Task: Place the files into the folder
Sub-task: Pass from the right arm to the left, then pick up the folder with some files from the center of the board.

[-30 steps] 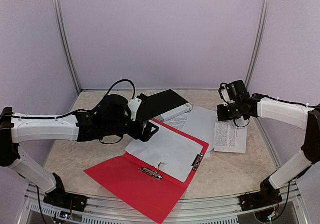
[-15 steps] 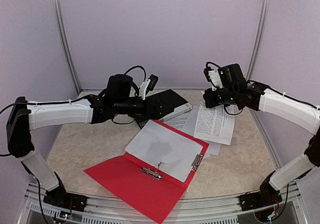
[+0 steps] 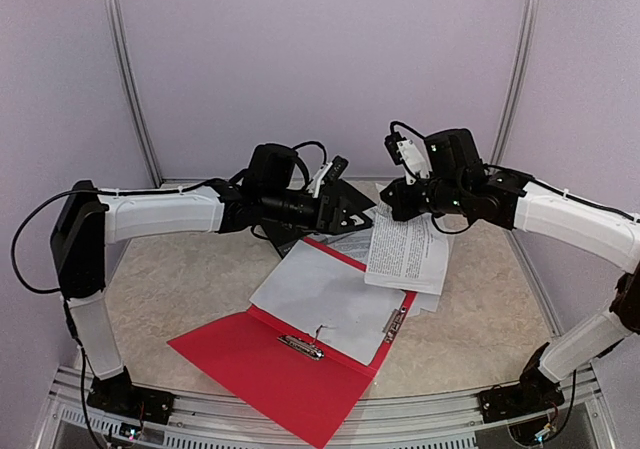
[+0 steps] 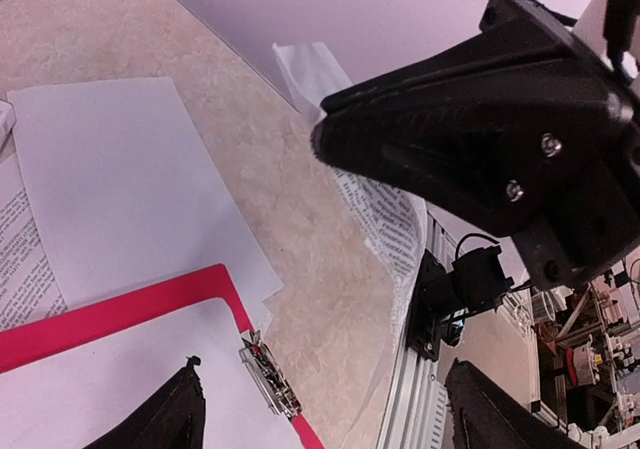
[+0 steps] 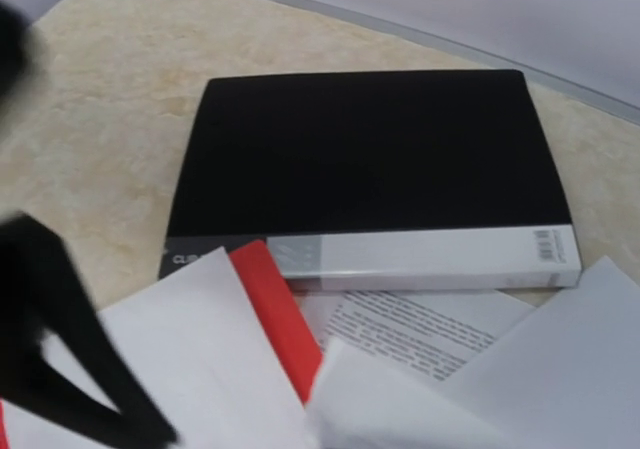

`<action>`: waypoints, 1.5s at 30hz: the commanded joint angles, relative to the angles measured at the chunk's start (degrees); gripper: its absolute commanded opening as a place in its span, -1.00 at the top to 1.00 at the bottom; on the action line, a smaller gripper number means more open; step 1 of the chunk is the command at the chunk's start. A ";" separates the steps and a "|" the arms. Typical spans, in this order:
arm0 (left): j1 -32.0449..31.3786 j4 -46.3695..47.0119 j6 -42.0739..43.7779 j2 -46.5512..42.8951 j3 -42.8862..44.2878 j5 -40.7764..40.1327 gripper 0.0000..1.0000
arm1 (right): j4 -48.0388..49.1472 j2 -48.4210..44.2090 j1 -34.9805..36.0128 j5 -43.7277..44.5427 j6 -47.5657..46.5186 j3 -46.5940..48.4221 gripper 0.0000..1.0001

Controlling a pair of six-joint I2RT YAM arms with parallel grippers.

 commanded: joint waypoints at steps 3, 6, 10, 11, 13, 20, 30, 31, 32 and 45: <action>-1.78 -3.72 0.51 3.71 3.97 3.22 -0.45 | 0.93 0.27 1.51 -0.94 -0.17 1.64 1.00; -2.33 -3.15 0.15 4.63 4.58 4.11 -0.31 | 1.04 0.51 1.73 -1.01 -0.07 1.51 1.00; -2.56 -2.51 -0.42 5.59 5.54 5.61 -0.09 | 1.11 0.51 1.99 -1.11 0.00 1.62 1.00; -2.56 -2.51 -0.54 6.10 5.89 6.09 -0.03 | 1.10 0.47 2.03 -1.01 0.00 1.63 1.00; -2.57 -0.76 -1.22 6.65 6.07 7.04 0.11 | 1.06 0.38 2.08 -0.85 -0.05 1.66 1.00; -2.44 2.31 -3.41 8.09 6.65 9.13 0.73 | 0.44 0.26 2.12 -1.02 -0.08 1.70 1.00; -1.60 1.41 -4.91 1.15 -1.38 -0.06 1.00 | -3.93 -0.47 2.19 -1.02 -0.73 4.57 -0.07; -1.54 0.42 -5.37 0.26 -2.37 -1.53 1.00 | -4.49 -0.61 2.21 -1.02 -0.73 5.05 -0.16; -1.63 -0.83 -6.11 -1.45 -3.74 -3.13 1.00 | -4.86 -0.86 2.21 -1.14 -0.69 5.37 -0.21; -8.55 -29.44 -23.40 -31.51 -18.43 -27.83 1.00 | -1.74 -4.87 3.28 0.00 -0.85 -2.24 -0.33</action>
